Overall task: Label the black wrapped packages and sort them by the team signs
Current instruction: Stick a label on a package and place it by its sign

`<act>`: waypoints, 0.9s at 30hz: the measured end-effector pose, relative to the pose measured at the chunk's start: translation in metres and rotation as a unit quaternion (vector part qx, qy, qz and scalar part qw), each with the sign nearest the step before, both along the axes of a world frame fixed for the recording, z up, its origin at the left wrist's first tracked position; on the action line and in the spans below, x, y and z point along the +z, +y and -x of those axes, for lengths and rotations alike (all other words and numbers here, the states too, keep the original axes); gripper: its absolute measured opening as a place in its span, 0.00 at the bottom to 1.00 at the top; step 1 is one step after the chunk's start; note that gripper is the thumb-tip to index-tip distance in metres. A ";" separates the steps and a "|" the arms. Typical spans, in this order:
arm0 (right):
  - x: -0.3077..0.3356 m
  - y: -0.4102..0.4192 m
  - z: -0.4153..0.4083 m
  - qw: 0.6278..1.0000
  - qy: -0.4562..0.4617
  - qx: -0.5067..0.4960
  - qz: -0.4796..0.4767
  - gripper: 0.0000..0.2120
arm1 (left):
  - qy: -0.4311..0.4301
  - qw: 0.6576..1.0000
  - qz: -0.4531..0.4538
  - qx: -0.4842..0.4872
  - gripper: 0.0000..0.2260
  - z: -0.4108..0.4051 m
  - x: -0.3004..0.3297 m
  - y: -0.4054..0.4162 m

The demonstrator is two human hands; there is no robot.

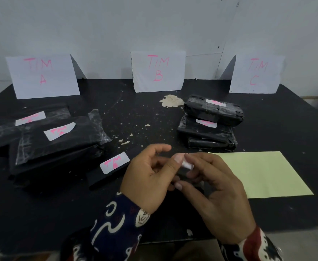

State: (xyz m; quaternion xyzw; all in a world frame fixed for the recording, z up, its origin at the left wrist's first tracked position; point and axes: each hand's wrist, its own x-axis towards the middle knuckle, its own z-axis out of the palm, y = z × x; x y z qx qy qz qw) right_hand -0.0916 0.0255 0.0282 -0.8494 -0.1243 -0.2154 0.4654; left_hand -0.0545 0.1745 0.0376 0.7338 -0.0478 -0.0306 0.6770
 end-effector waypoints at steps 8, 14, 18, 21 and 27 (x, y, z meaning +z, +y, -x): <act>0.006 0.003 0.005 0.997 0.004 0.008 -0.074 0.19 | 0.055 0.996 0.050 -0.040 0.04 -0.004 0.003 0.003; 0.005 0.006 0.001 0.977 0.064 -0.056 -0.196 0.12 | -0.045 0.996 -0.041 -0.064 0.15 -0.001 -0.001 0.003; 0.003 0.001 -0.004 0.973 0.090 -0.083 -0.195 0.11 | -0.119 0.987 -0.079 -0.074 0.14 0.002 -0.002 0.003; 0.003 -0.001 -0.005 0.975 0.105 -0.089 -0.175 0.11 | -0.170 0.977 -0.109 -0.072 0.09 0.002 -0.003 0.004; 0.009 0.000 -0.005 0.974 0.121 -0.070 -0.176 0.06 | -0.189 0.973 -0.112 -0.066 0.08 0.002 -0.007 0.005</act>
